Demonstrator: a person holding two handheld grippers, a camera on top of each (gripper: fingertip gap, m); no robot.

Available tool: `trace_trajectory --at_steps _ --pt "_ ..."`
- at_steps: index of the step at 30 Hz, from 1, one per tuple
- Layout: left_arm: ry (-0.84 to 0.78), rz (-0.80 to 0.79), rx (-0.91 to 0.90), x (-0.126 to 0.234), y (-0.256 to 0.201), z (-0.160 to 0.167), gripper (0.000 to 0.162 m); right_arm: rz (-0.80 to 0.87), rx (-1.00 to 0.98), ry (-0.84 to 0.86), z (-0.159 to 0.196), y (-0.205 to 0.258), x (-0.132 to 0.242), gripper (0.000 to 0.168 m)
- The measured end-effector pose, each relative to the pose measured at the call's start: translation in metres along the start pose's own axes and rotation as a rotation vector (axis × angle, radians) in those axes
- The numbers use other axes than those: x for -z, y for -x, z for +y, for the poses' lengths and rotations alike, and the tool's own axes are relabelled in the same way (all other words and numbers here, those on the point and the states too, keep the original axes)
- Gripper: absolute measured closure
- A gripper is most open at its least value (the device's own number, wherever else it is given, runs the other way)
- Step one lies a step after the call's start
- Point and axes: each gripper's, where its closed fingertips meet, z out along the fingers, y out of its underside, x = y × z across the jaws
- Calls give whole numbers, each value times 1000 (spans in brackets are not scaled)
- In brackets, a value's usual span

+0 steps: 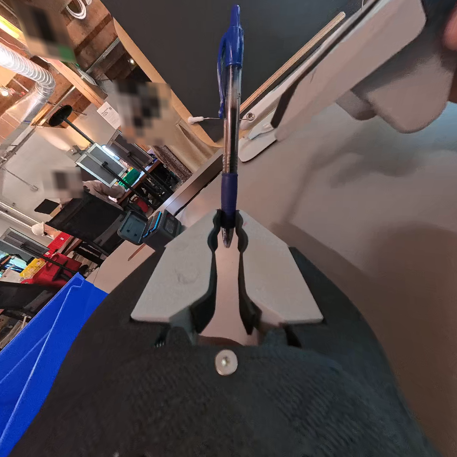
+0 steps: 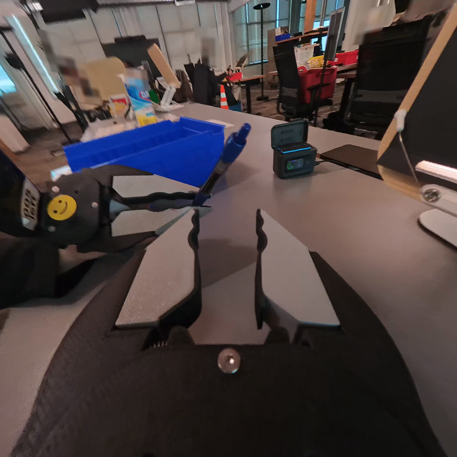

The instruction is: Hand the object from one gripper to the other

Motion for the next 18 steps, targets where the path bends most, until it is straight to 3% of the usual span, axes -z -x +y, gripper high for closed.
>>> trace_trajectory --at_steps 10,18 --pt "162 0 -100 -6 -2 28 153 270 510 229 16 -12 4 115" --pt "210 -46 -443 -8 -10 31 153 330 738 335 27 -5 -1 106"
